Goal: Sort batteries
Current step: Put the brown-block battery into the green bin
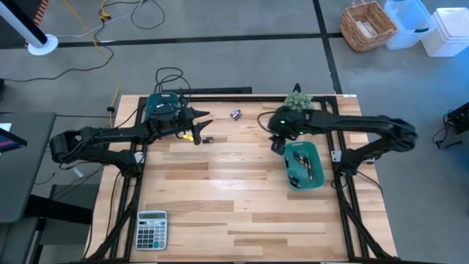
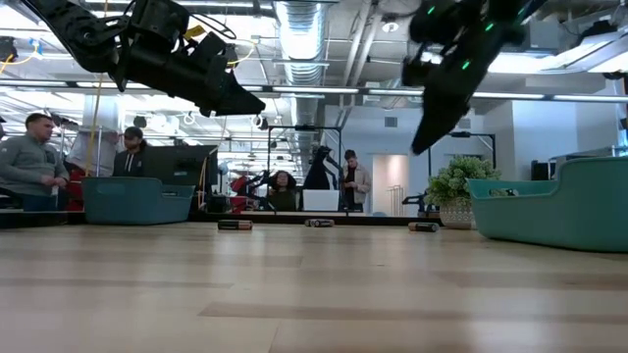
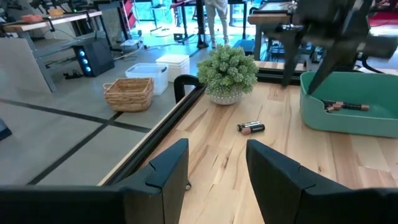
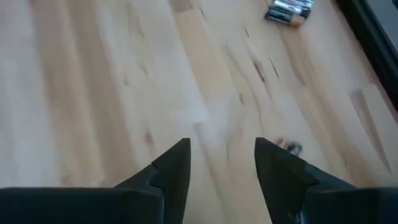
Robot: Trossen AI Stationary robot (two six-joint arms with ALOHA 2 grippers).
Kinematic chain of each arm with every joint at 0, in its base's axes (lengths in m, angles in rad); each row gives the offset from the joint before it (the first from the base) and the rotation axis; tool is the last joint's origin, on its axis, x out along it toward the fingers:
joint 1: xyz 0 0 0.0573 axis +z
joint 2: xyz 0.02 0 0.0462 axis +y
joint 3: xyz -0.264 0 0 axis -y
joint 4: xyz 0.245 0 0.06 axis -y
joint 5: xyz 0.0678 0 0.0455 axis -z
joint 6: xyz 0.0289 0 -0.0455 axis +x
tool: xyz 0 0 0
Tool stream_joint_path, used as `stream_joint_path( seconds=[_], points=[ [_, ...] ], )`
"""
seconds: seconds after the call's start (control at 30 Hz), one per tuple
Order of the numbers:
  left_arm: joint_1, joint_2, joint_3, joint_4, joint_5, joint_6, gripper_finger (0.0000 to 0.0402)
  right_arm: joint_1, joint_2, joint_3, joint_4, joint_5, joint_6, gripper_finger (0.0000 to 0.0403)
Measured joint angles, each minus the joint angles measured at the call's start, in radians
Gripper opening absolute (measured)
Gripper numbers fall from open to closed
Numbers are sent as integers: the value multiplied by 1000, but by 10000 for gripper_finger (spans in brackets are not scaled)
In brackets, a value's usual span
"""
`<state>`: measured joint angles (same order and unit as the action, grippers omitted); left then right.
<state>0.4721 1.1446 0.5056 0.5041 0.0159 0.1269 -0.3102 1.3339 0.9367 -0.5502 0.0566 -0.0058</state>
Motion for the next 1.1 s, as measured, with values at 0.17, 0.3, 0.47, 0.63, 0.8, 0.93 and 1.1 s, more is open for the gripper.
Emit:
stream_joint_path(
  seconds=[0.17,0.3,0.47,0.63,0.8,0.93,1.1],
  points=[
    [0,0,0,0,0,0,155,-25,162,0,118,1,-102,189],
    [0,0,0,0,0,2,155,-60,264,-4,124,56,-130,189],
    [0,0,0,-8,0,11,155,-92,305,-53,269,95,-172,189],
    [0,0,0,-8,0,11,155,-100,288,-101,321,150,-197,189],
    [0,0,0,-8,0,11,155,-106,283,-128,315,154,-153,189],
    [0,0,0,-8,0,12,155,-102,283,-141,332,154,-126,189],
    [0,0,0,-8,0,12,155,-106,286,-165,339,155,-94,189]
  ],
)
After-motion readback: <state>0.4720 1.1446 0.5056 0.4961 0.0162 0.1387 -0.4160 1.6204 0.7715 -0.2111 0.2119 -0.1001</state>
